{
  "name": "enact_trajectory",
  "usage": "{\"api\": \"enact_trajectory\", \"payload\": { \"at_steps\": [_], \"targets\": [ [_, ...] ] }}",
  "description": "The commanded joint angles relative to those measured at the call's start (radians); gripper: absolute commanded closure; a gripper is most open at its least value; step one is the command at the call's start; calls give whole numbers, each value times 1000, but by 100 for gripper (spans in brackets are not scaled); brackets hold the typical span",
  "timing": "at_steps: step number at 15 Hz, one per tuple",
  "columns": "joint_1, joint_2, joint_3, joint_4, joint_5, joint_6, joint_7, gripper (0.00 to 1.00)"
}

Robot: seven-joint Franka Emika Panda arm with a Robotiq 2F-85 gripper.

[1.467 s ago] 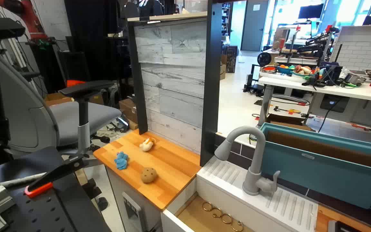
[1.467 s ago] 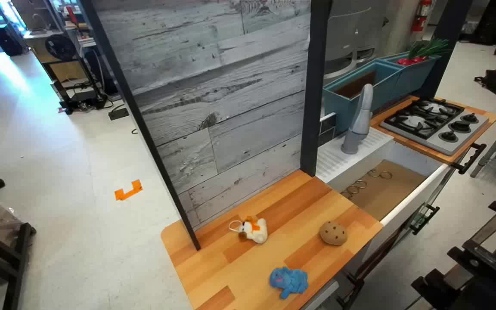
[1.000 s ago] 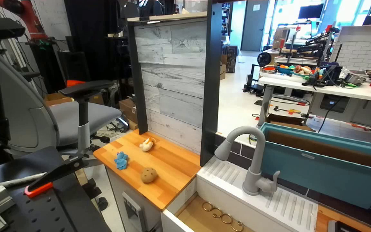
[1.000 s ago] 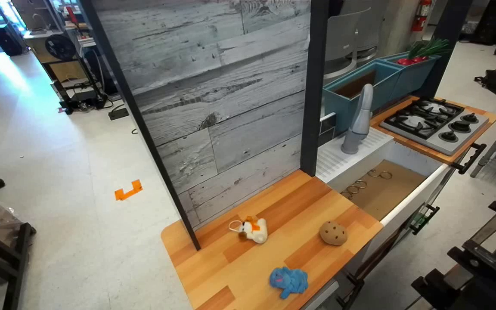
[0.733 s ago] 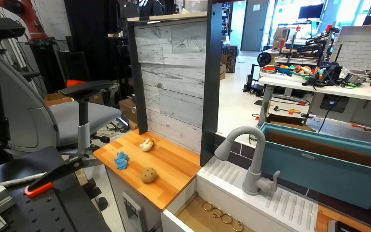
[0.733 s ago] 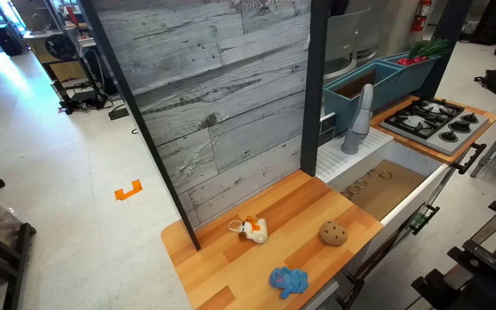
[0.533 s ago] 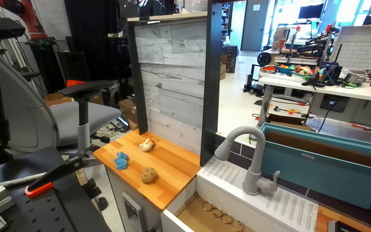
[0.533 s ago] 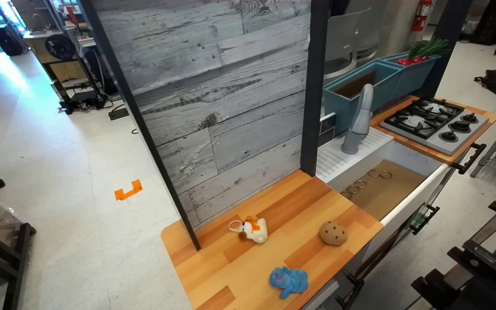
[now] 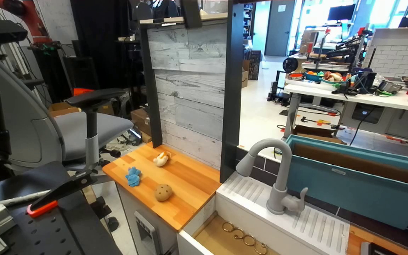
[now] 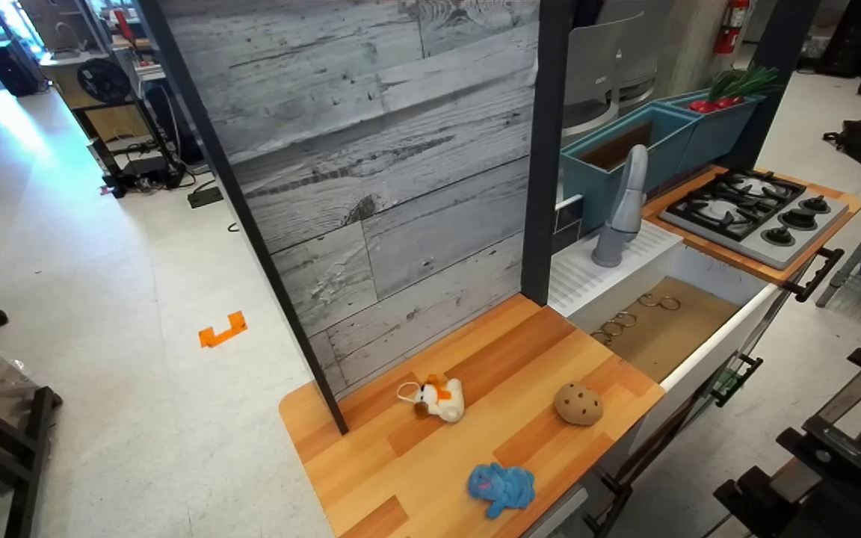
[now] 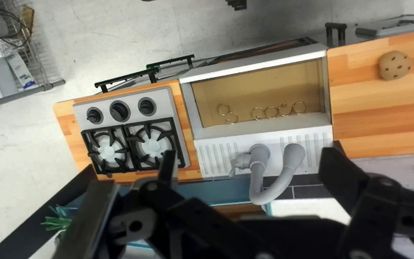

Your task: Move the cookie to the left

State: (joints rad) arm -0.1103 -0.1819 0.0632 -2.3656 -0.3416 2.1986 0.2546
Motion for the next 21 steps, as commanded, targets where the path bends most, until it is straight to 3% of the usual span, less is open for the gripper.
{"api": "enact_trajectory", "payload": {
  "at_steps": [1, 4, 9, 12, 15, 21],
  "targets": [
    [71, 132, 56, 36, -114, 23, 97, 0],
    [130, 274, 61, 73, -170, 77, 172, 0],
    [200, 470, 7, 105, -221, 247, 240, 0],
    [226, 584, -12, 132, -129, 377, 221, 0],
    [282, 688, -44, 164, -123, 468, 195, 0],
    [315, 866, -21, 255, 43, 524, 46, 0]
  ]
}}
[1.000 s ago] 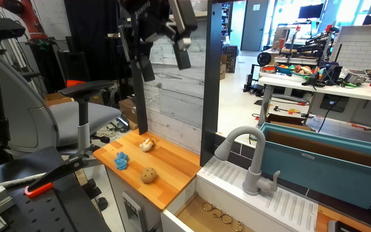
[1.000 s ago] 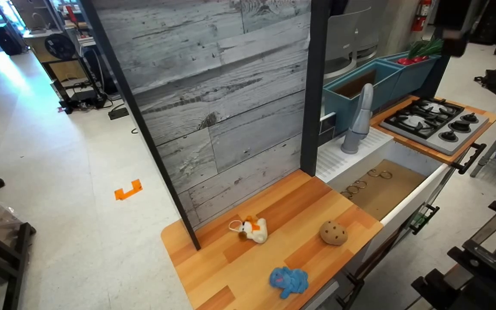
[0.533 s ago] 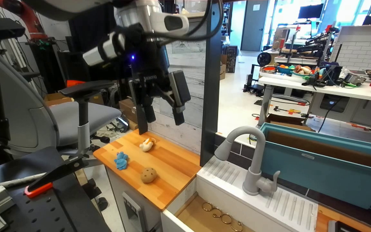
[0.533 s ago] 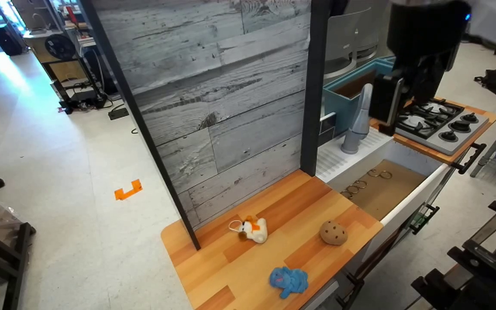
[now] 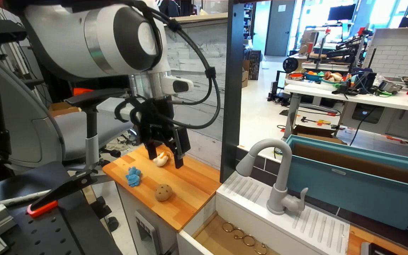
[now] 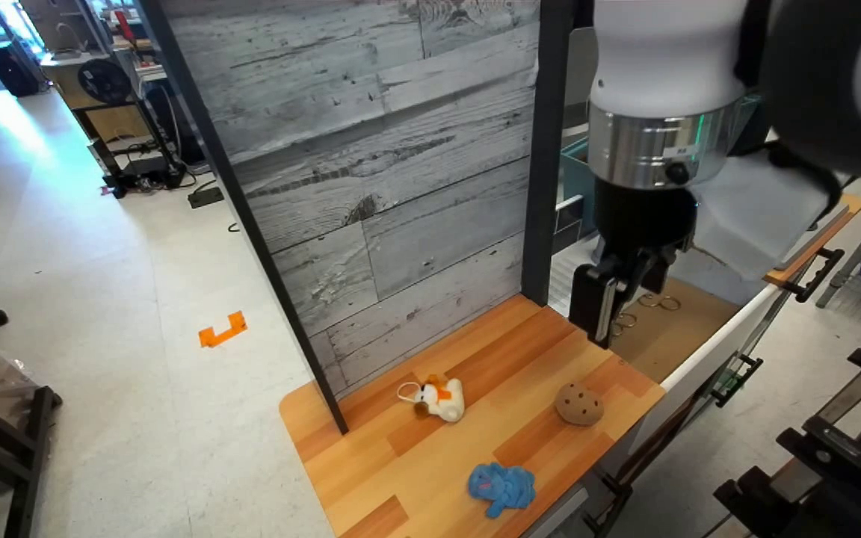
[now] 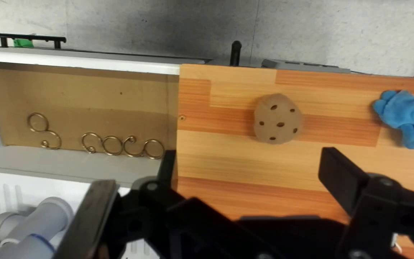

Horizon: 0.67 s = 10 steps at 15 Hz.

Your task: Move the cookie to the left

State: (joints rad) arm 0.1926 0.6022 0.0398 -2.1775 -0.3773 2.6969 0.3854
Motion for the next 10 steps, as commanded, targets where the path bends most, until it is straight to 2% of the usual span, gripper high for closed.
{"api": "enact_trajectory", "payload": {
  "at_steps": [1, 6, 10],
  "targets": [
    [13, 110, 7, 89, 104, 22, -111, 0],
    [15, 239, 13, 207, 195, 5, -181, 0],
    [28, 294, 6, 259, 215, -44, -200, 0]
  ]
}}
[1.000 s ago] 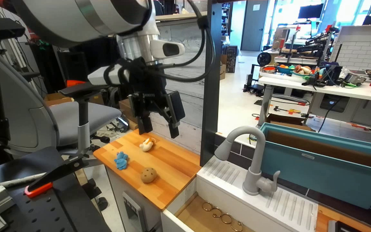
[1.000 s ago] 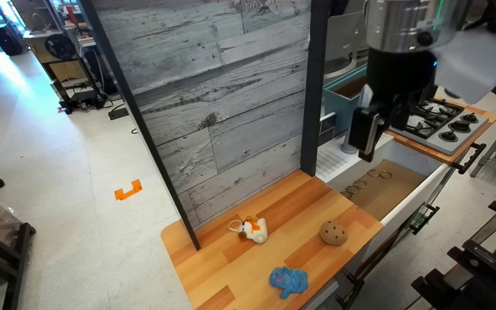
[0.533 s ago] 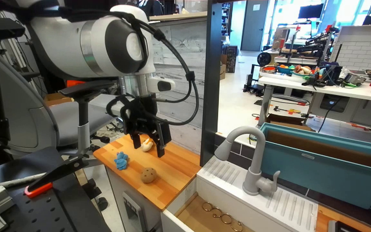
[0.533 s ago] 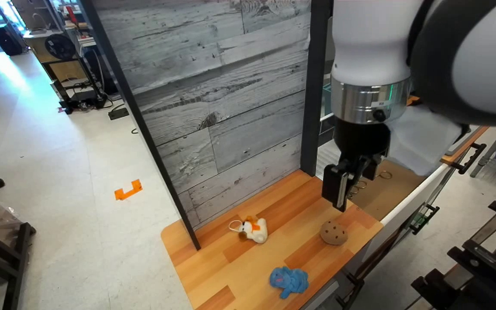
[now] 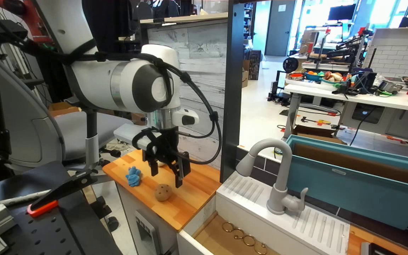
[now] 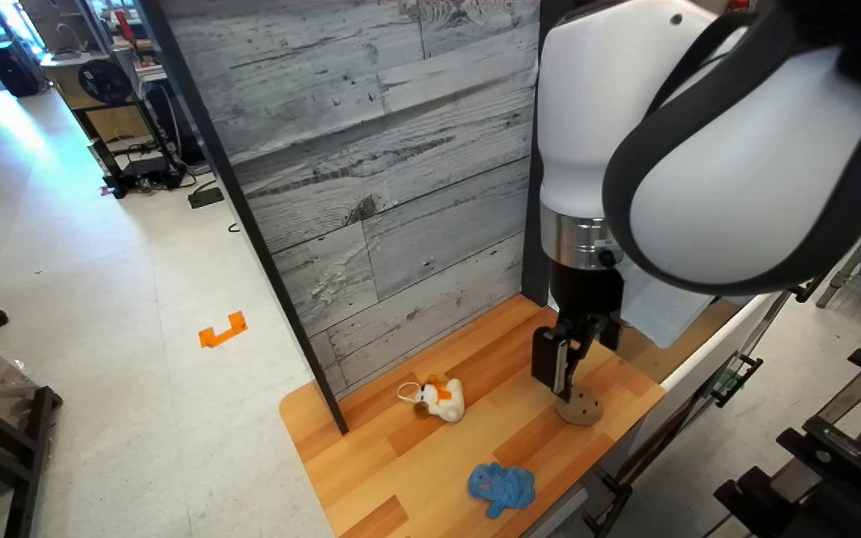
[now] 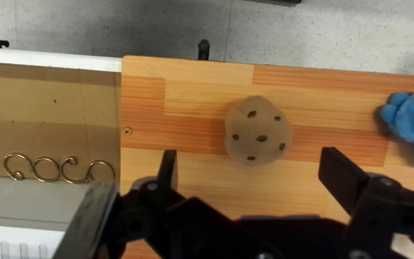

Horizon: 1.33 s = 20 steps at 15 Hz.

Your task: Move the cookie to the left

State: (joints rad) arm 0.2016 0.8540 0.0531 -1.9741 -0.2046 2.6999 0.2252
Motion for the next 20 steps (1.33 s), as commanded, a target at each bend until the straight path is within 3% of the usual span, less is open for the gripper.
{"api": "enact_trajectory", "payload": {
  "at_steps": [1, 9, 10, 12, 20],
  "targets": [
    [19, 51, -5, 58, 41, -56, -47, 0],
    [27, 103, 1, 95, 31, -97, -92, 0],
    [29, 105, -1, 97, 27, -101, -97, 25],
    [33, 109, -4, 103, 22, -109, -107, 35],
    [54, 69, -17, 69, 3, -142, -121, 96]
  ]
}}
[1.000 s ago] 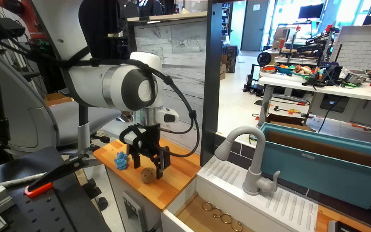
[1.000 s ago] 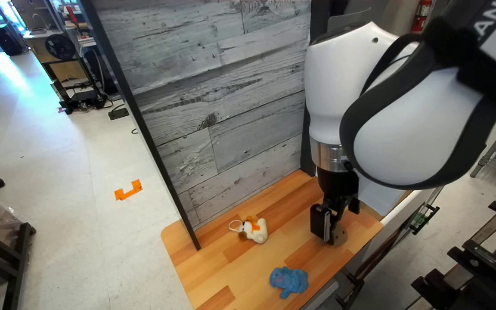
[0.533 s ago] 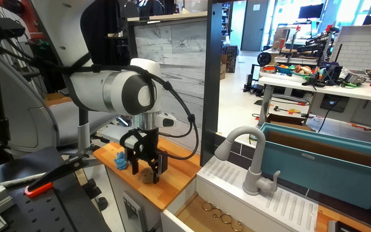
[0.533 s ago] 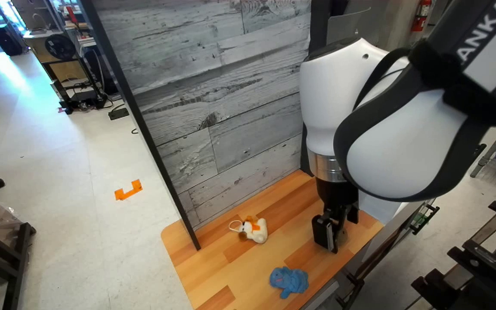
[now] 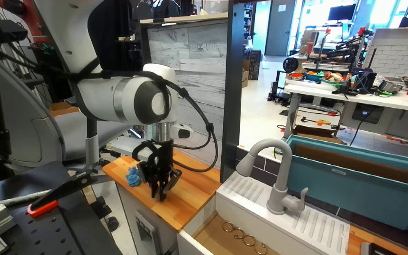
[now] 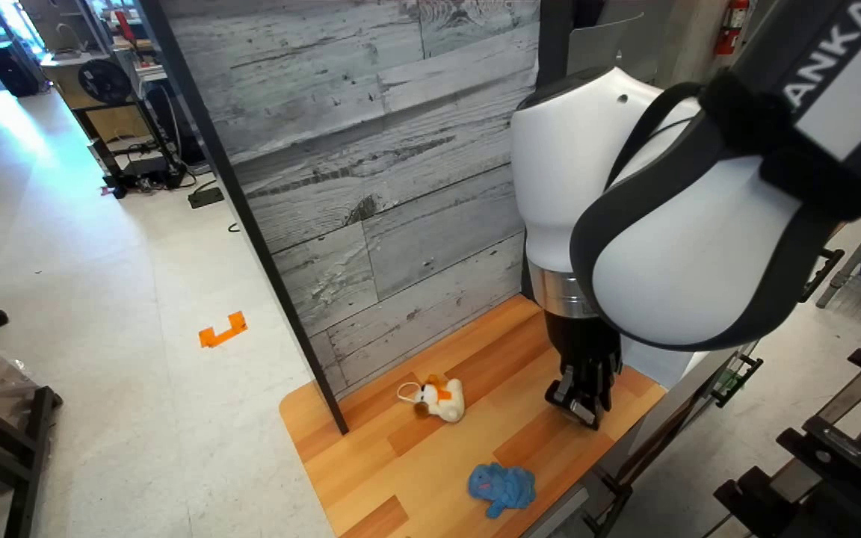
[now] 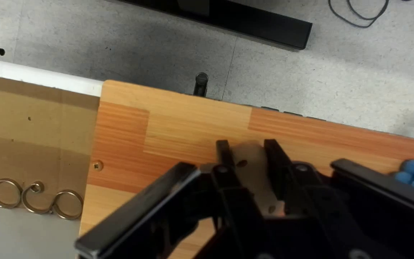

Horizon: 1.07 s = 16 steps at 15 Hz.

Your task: Move the cookie to the left

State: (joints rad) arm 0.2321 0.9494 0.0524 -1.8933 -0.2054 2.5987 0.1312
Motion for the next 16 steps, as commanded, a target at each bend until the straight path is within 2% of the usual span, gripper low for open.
{"api": "enact_trajectory", "payload": {
  "at_steps": [1, 8, 16],
  "targets": [
    [23, -33, -16, -13, 3, -53, -32, 99],
    [29, -122, -59, -10, -13, -144, -16, 98],
    [24, -76, -89, 189, -34, -313, -18, 98]
  ]
}}
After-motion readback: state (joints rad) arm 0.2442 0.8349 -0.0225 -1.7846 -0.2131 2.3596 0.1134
